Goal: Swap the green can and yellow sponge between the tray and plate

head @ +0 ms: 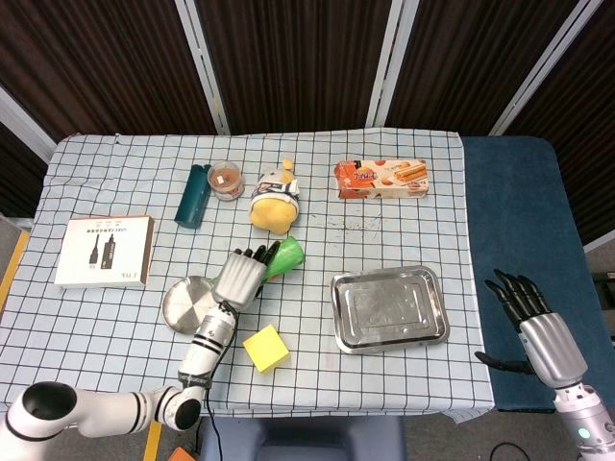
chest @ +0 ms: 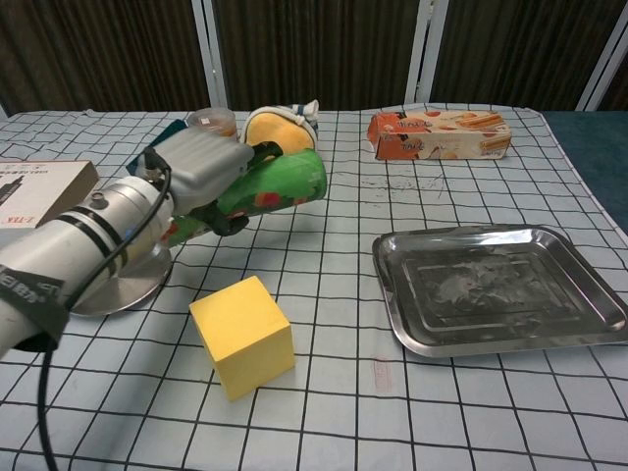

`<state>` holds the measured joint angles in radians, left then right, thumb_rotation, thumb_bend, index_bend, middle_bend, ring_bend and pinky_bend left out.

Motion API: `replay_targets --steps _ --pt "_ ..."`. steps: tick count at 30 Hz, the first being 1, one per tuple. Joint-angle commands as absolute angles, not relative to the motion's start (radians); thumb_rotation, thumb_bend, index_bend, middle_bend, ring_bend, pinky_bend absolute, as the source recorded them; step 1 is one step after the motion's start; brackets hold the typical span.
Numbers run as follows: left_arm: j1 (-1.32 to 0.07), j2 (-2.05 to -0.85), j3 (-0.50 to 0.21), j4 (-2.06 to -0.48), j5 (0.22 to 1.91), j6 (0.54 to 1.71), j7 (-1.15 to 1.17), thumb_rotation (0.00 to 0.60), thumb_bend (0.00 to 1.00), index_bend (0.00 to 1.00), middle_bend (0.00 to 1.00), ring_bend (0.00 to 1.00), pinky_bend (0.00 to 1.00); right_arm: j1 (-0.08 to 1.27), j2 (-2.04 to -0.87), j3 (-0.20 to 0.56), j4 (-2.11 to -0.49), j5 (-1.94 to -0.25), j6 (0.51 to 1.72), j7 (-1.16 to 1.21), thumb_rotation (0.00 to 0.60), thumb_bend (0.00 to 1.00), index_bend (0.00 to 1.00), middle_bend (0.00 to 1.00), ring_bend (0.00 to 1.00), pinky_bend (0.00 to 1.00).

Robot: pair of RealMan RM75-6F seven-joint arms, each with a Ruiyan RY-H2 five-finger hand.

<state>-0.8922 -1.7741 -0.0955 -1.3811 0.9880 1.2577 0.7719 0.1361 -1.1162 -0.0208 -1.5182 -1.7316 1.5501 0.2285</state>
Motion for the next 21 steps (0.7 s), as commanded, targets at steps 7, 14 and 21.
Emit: replay_targets --steps 7,14,21 --pt "-0.719 -1.571 0.005 -1.547 0.996 1.299 0.746 0.6 0.64 0.36 0.49 0.54 0.81 0.135 -1.116 -0.026 -1.528 -1.733 1.545 0.217 0.6 0.06 0.0 0.0 0.0 0.0" --pt "-0.666 -1.541 0.027 -1.521 1.028 1.265 0.673 0.6 0.56 0.31 0.41 0.45 0.68 0.14 -1.12 -0.022 -1.535 -1.719 1.53 0.202 0.6 0.06 0.0 0.0 0.0 0.0" --pt "-0.642 -1.527 0.02 -1.551 1.05 1.252 0.67 0.6 0.43 0.0 0.07 0.12 0.38 0.14 -1.118 -0.024 -1.538 -1.718 1.528 0.199 0.6 0.06 0.0 0.0 0.0 0.0"
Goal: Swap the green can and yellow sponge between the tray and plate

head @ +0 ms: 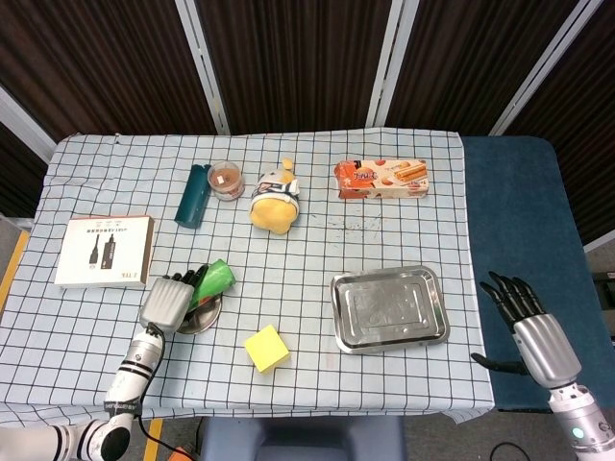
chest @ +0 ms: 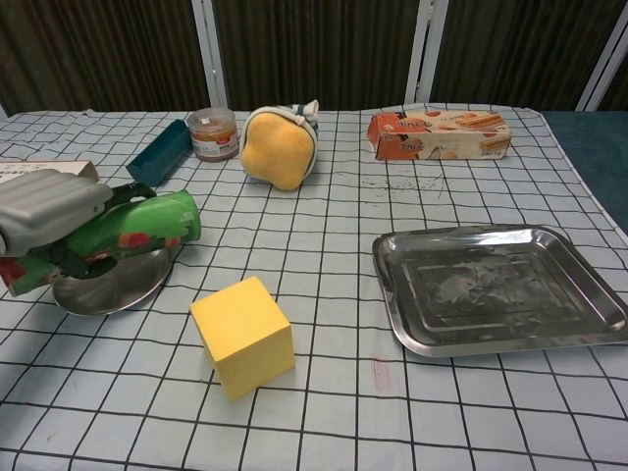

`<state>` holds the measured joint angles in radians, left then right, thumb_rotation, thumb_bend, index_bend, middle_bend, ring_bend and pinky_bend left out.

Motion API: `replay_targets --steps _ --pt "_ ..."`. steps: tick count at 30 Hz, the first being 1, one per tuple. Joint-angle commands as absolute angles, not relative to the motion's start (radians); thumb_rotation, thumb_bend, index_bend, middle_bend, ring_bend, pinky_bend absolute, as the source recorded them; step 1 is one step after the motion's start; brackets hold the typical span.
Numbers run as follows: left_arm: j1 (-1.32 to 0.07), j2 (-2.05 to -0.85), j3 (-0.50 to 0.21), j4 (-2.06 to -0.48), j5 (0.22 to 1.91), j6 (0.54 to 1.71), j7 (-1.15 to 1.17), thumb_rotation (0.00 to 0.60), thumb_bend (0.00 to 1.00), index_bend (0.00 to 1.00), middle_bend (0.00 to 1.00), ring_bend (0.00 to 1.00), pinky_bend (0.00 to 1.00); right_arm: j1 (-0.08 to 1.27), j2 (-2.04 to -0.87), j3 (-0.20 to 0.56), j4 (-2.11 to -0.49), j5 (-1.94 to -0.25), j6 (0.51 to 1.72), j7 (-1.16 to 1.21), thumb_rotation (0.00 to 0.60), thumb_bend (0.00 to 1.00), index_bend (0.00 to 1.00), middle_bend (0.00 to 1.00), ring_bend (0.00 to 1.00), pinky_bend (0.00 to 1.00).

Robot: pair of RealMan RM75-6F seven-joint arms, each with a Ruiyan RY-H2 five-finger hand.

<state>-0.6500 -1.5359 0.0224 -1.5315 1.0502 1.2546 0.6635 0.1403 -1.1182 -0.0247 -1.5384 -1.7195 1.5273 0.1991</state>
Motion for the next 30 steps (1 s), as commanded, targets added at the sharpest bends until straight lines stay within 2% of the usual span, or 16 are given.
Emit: replay_targets --steps 1,3,5,15,18,22,25,30 --pt "-0.64 -1.515 0.019 -1.575 1.034 1.244 0.689 0.6 0.41 0.0 0.03 0.07 0.33 0.14 -1.118 -0.023 -1.539 -1.716 1.528 0.2 0.6 0.06 0.0 0.0 0.0 0.0" --pt "-0.641 -1.491 0.015 -1.624 1.006 1.232 0.725 0.6 0.38 0.0 0.0 0.0 0.25 0.139 -1.118 -0.022 -1.539 -1.716 1.53 0.201 0.6 0.06 0.0 0.0 0.0 0.0" --pt "-0.641 -1.473 0.011 -1.658 0.991 1.227 0.746 0.6 0.37 0.0 0.0 0.0 0.22 0.139 -1.118 -0.024 -1.538 -1.718 1.531 0.202 0.6 0.06 0.0 0.0 0.0 0.0" --pt "-0.61 -1.39 0.009 -1.778 1.001 1.274 0.788 0.6 0.36 0.0 0.0 0.0 0.21 0.14 -1.116 -0.024 -1.54 -1.717 1.529 0.203 0.6 0.06 0.0 0.0 0.0 0.0" --pt "-0.556 -1.334 0.036 -1.823 1.119 1.364 0.728 0.6 0.36 0.0 0.0 0.0 0.2 0.141 -1.117 -0.022 -1.538 -1.716 1.53 0.205 0.6 0.06 0.0 0.0 0.0 0.0" --pt "-0.438 -1.247 0.12 -1.84 1.34 1.514 0.558 0.6 0.36 0.0 0.0 0.0 0.18 0.144 -1.12 -0.024 -1.536 -1.72 1.525 0.205 0.6 0.06 0.0 0.0 0.0 0.0" --pt "-0.358 -1.194 0.186 -1.814 1.447 1.586 0.434 0.6 0.35 0.0 0.0 0.0 0.17 0.147 -1.126 -0.027 -1.535 -1.727 1.52 0.196 0.6 0.06 0.0 0.0 0.0 0.0" --pt "-0.259 -1.194 0.206 -1.717 1.486 1.649 0.289 0.6 0.36 0.0 0.0 0.0 0.16 0.17 -1.125 -0.04 -1.552 -1.746 1.478 0.189 0.6 0.06 0.0 0.0 0.0 0.0"
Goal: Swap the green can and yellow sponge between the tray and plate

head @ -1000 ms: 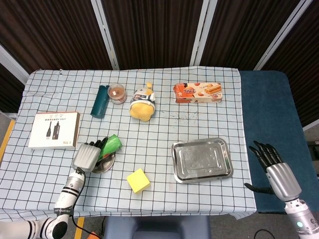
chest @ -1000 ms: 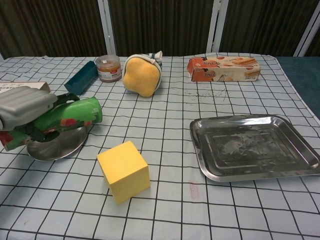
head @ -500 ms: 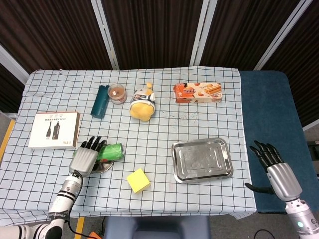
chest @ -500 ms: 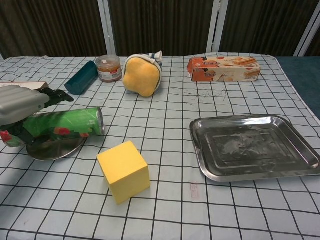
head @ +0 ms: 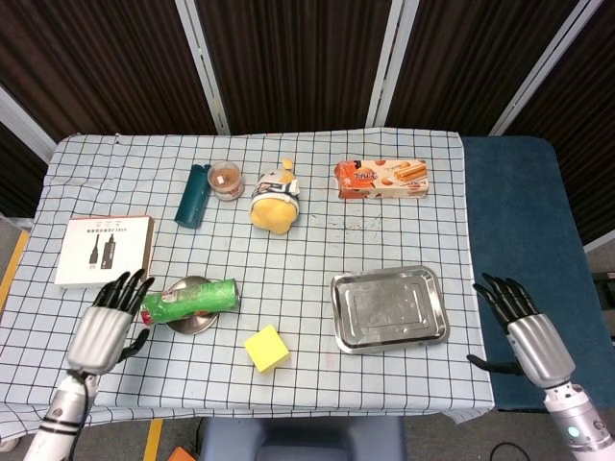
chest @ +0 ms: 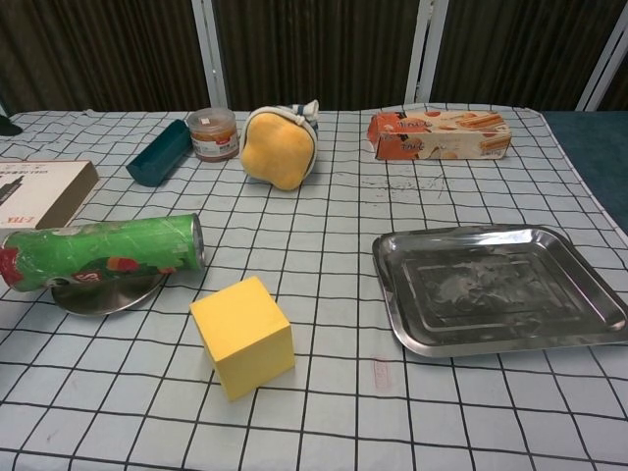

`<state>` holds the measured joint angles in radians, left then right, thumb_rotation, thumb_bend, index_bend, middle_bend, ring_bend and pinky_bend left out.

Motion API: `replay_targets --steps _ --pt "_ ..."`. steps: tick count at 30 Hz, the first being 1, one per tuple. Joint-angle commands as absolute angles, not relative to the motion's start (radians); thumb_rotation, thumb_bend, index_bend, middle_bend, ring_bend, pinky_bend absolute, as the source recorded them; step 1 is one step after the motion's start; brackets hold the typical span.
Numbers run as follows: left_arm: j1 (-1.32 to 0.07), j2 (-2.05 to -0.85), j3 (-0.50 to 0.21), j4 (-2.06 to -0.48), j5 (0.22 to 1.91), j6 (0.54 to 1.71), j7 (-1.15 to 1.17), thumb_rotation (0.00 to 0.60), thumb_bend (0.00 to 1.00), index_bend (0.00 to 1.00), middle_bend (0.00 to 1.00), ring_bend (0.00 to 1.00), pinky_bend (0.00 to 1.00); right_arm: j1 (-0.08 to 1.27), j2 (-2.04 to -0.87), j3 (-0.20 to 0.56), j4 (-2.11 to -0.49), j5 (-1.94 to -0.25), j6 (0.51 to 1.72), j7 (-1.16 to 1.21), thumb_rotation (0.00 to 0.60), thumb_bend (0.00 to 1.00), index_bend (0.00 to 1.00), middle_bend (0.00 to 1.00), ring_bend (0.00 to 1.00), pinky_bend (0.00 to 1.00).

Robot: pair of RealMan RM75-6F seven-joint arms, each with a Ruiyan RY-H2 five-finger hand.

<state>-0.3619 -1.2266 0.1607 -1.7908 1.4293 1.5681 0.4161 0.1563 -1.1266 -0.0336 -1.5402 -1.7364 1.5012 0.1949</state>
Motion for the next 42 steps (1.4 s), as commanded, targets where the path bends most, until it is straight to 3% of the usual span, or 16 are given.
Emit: replay_targets --steps 1,22,34,42 --pt "-0.257 -1.191 0.203 -1.709 1.49 1.644 0.284 0.6 0.36 0.0 0.0 0.0 0.16 0.179 -1.123 -0.042 -1.56 -1.752 1.466 0.185 0.6 0.06 0.0 0.0 0.0 0.0" --pt "-0.202 -1.178 0.104 -1.705 1.456 1.549 0.337 0.6 0.35 0.0 0.0 0.0 0.15 0.621 -1.129 -0.008 -1.814 -1.888 0.944 0.191 0.6 0.06 0.0 0.0 0.0 0.0" --pt "-0.18 -1.15 0.082 -1.744 1.439 1.5 0.353 0.6 0.35 0.0 0.0 0.0 0.15 0.762 -1.214 0.056 -1.867 -1.681 0.697 0.065 0.6 0.06 0.01 0.01 0.0 0.0" --pt "-0.169 -1.138 0.07 -1.759 1.443 1.486 0.36 0.6 0.36 0.0 0.0 0.0 0.15 0.828 -1.307 0.112 -1.824 -1.482 0.605 -0.078 0.6 0.06 0.04 0.03 0.0 0.0"
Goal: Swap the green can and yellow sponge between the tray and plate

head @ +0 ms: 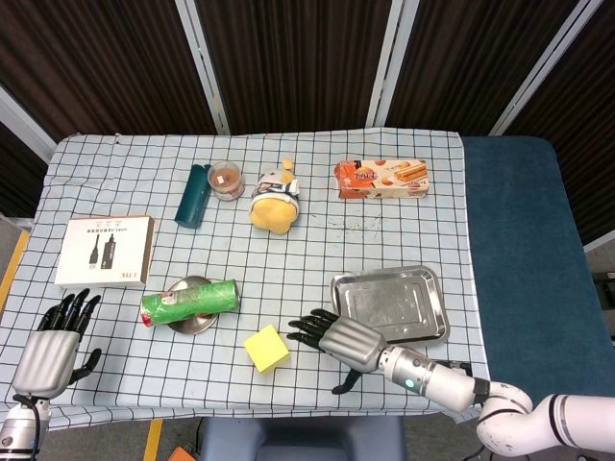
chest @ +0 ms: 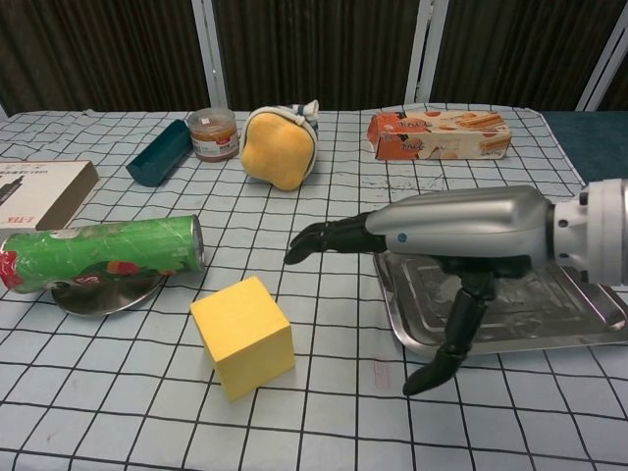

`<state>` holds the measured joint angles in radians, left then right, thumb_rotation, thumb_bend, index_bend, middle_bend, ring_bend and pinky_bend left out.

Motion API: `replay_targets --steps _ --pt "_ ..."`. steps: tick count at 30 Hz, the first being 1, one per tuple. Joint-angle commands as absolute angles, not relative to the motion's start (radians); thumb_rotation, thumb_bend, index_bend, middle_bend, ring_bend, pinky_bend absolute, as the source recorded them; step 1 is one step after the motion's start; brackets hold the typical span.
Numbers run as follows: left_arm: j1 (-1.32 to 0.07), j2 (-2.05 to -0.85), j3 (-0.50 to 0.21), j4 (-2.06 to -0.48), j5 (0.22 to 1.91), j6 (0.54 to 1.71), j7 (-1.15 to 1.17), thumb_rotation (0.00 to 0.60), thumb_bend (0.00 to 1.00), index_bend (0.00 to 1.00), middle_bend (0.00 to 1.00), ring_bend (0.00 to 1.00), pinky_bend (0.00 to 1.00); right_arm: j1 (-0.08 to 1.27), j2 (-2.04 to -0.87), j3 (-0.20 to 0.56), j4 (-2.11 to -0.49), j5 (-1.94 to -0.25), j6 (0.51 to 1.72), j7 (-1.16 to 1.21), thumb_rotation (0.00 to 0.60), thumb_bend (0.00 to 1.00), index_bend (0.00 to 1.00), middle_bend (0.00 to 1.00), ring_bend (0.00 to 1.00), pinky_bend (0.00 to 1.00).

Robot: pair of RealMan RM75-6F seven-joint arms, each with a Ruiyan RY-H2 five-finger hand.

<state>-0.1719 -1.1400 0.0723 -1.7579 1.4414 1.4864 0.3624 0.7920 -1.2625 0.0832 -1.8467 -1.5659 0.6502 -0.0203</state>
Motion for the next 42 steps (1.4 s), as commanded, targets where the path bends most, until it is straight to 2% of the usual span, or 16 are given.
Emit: replay_targets --steps 1,13,25,35,39,42 --pt "-0.167 -1.137 0.068 -1.76 1.445 1.485 0.358 0.6 0.36 0.0 0.0 0.0 0.15 0.84 -1.322 0.12 -1.814 -1.445 0.593 -0.099 0.6 0.06 0.04 0.03 0.0 0.0" --pt "-0.151 -1.12 0.049 -1.764 1.45 1.474 0.33 0.6 0.36 0.0 0.0 0.0 0.15 0.947 -1.419 0.122 -1.769 -1.182 0.545 -0.233 0.6 0.06 0.08 0.04 0.0 0.0" --pt "-0.142 -1.109 0.04 -1.771 1.457 1.456 0.322 0.6 0.36 0.0 0.0 0.0 0.15 1.023 -1.485 0.115 -1.717 -1.016 0.585 -0.294 0.6 0.06 0.1 0.04 0.0 0.0" --pt "-0.138 -1.098 0.035 -1.776 1.46 1.44 0.306 0.6 0.36 0.0 0.0 0.0 0.15 1.08 -1.53 0.103 -1.67 -0.942 0.578 -0.299 0.6 0.06 0.11 0.04 0.0 0.0" --pt "-0.137 -1.097 0.033 -1.776 1.461 1.436 0.303 0.6 0.36 0.0 0.0 0.0 0.15 1.088 -1.542 0.1 -1.665 -0.936 0.582 -0.297 0.6 0.06 0.16 0.04 0.0 0.0" --pt "-0.136 -1.092 0.034 -1.779 1.458 1.428 0.304 0.6 0.36 0.0 0.0 0.0 0.15 1.1 -1.564 0.094 -1.655 -0.96 0.604 -0.32 0.6 0.06 0.28 0.05 0.0 0.02"
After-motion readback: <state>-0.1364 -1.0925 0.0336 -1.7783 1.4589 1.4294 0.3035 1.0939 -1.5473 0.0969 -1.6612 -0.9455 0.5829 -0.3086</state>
